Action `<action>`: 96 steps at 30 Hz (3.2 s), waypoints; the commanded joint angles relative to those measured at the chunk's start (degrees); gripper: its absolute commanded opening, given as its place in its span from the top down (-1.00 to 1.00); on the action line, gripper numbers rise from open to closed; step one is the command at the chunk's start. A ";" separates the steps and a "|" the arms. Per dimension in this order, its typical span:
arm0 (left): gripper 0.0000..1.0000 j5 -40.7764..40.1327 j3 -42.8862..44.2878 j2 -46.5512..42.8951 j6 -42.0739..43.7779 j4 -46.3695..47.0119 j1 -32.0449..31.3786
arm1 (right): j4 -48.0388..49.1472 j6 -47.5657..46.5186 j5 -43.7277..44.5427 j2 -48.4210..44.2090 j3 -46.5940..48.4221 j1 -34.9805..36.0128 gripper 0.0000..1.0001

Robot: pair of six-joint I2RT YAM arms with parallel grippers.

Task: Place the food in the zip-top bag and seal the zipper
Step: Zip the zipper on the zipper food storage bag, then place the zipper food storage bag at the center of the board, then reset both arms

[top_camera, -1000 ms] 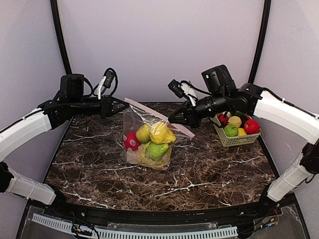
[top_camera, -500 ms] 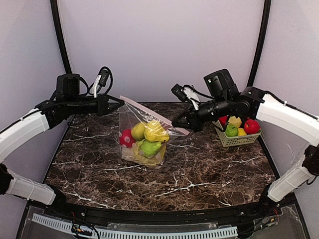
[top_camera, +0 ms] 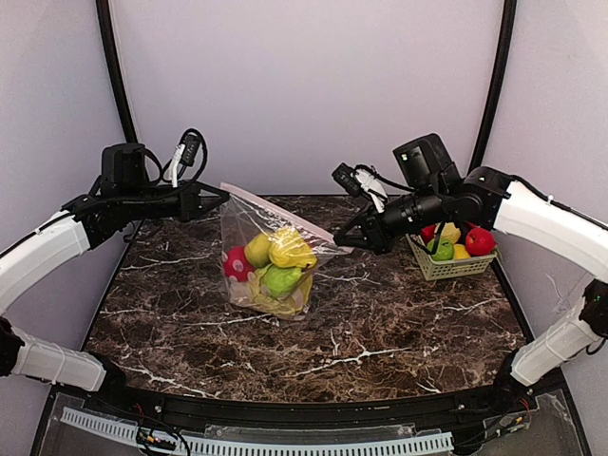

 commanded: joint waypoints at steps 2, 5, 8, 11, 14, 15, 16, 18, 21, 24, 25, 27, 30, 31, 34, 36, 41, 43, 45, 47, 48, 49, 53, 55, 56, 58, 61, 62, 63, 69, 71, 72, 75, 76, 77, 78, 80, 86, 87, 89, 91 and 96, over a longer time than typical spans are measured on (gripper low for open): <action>0.99 -3.01 -0.80 -2.78 -0.56 3.09 2.21 | -5.38 0.96 1.45 -1.77 -1.44 -0.71 1.00; 0.99 -2.69 -1.18 -2.83 -0.50 3.17 2.53 | -5.55 0.97 1.46 -1.73 -1.22 -0.66 1.00; 0.99 -2.38 -1.44 -2.83 -0.52 3.55 2.67 | -5.70 0.97 1.38 -1.72 -1.04 -0.71 1.00; 0.99 -2.33 -1.69 -2.83 -0.51 3.87 2.93 | -5.77 0.97 0.94 -1.67 -0.88 -0.71 1.00; 0.99 -0.10 -2.30 -2.77 -0.46 5.15 3.09 | -5.71 2.62 -2.15 -1.22 0.24 -0.54 1.00; 0.99 1.15 -2.53 -2.71 -0.31 7.13 3.09 | -5.06 3.12 -3.06 -1.08 0.68 0.01 1.00; 0.99 4.53 -3.21 -2.69 -0.23 8.27 3.09 | -4.33 3.49 -3.78 -0.83 1.07 0.91 1.00; 0.99 9.94 -4.42 -2.40 0.29 12.27 3.09 | -2.47 4.23 -4.75 -0.17 1.60 3.36 1.00; 0.99 14.35 -5.31 -1.56 0.14 15.76 3.09 | 0.63 5.68 -6.31 2.22 1.96 7.06 1.00; 0.99 15.86 -4.87 -0.04 0.89 15.67 3.08 | 2.50 6.61 -6.85 5.51 3.16 11.16 1.00; 0.99 16.12 -4.87 0.14 0.99 15.54 3.09 | 2.91 6.79 -6.83 6.56 3.84 12.25 1.00; 0.99 16.16 -4.94 0.62 1.47 15.62 3.09 | 3.75 7.00 -6.95 8.68 5.58 14.21 1.00; 0.99 16.22 -5.31 1.01 1.78 15.83 3.09 | 4.39 7.19 -6.33 10.50 7.51 16.37 1.00; 0.99 16.12 -5.57 1.02 1.83 16.04 3.09 | 4.31 7.29 -5.77 11.06 8.03 16.83 1.00; 0.99 14.72 -6.61 0.58 1.88 16.81 3.07 | 3.34 7.43 -3.61 12.13 9.17 18.23 1.00; 0.99 12.92 -7.37 0.31 1.84 17.38 3.09 | 2.43 7.47 -2.14 12.58 9.51 18.82 1.00; 0.99 10.31 -8.49 0.79 0.62 19.18 3.08 | 0.80 7.81 -0.32 12.62 9.36 19.68 1.00; 0.99 10.50 -8.55 1.15 0.11 20.25 3.09 | 0.82 8.21 0.30 12.26 9.27 19.83 0.82; 0.99 10.81 -8.46 1.57 -0.16 20.93 3.07 | 0.86 8.60 2.05 11.50 9.18 19.84 0.40; 0.99 10.92 -8.25 1.96 -0.26 21.05 3.08 | 0.75 9.22 5.68 10.15 9.09 19.79 0.04; 0.99 10.82 -8.22 2.11 -0.29 21.12 3.09 | 0.66 9.51 8.34 9.56 9.09 19.83 -0.07; 0.99 10.79 -8.21 2.38 -0.42 21.11 3.14 | 0.62 9.95 11.32 8.74 9.02 19.77 -0.14; 0.99 10.03 -7.90 3.51 -0.48 19.99 3.21 | 0.88 11.79 21.70 5.62 8.48 19.15 -0.45; 0.99 9.58 -8.08 3.80 -0.57 19.72 3.26 | 1.19 12.91 26.47 4.17 7.74 18.44 -0.57; 0.99 9.27 -8.20 3.82 -0.54 19.67 3.27 | 1.19 13.97 28.08 3.57 7.28 17.79 -0.60; 0.99 9.09 -8.47 3.89 -0.55 19.67 3.27 | 1.23 15.80 29.37 2.51 6.04 15.79 -0.63; 0.98 9.25 -8.71 4.10 -0.70 19.45 3.27 | 1.27 18.57 29.98 1.17 3.72 12.10 -0.64; 0.96 9.70 -8.62 4.19 -0.69 19.22 3.27 | 1.25 19.17 30.03 0.78 2.94 11.01 -0.65; 0.95 9.96 -8.50 4.59 -0.63 18.47 3.27 | 1.25 19.70 30.26 0.39 2.27 10.00 -0.65; 0.33 15.43 -7.91 6.09 -1.97 17.85 3.27 | 1.90 22.77 29.84 -1.68 -1.00 4.20 -0.67; -0.01 16.30 -8.25 5.82 -2.55 18.49 3.27 | 2.19 23.37 29.66 -2.24 -1.85 3.02 -0.68; -0.22 16.65 -8.45 5.50 -3.03 18.69 3.27 | 2.38 23.62 29.50 -2.52 -2.16 2.53 -0.68; -0.59 19.11 -9.04 4.99 -4.23 19.83 3.23 | 2.90 24.04 28.53 -3.19 -3.30 0.77 -0.72; -0.63 19.74 -9.30 4.94 -4.68 19.98 3.25 | 3.22 24.21 27.87 -3.41 -3.75 0.07 -0.74; -0.68 19.78 -9.41 4.69 -4.88 19.97 3.24 | 3.48 24.27 27.36 -3.72 -4.28 -0.71 -0.75; -0.71 19.14 -9.78 4.57 -4.98 19.80 3.30 | 3.75 24.26 26.70 -3.97 -4.83 -1.57 -0.76; -0.76 16.78 -10.09 4.08 -4.40 18.41 3.35 | 4.40 24.35 25.46 -4.30 -6.04 -3.54 -0.79; -0.84 5.07 -9.58 3.54 -2.75 11.08 5.12 | 6.80 24.29 20.81 -6.27 -10.90 -11.91 -0.92; -0.84 4.13 -9.64 3.53 -3.35 10.68 6.15 | 7.25 24.23 20.19 -6.75 -11.80 -13.39 -0.94; -0.86 1.55 -10.07 3.33 -4.63 9.68 8.37 | 7.92 23.92 19.23 -7.70 -13.53 -16.51 -0.97; -0.87 0.79 -10.68 2.94 -5.65 9.14 10.77 | 8.38 23.34 18.40 -8.77 -15.11 -19.89 -0.97; -0.88 -0.17 -11.94 0.93 -6.41 7.45 17.27 | 8.73 21.71 16.37 -11.49 -18.22 -29.50 -0.97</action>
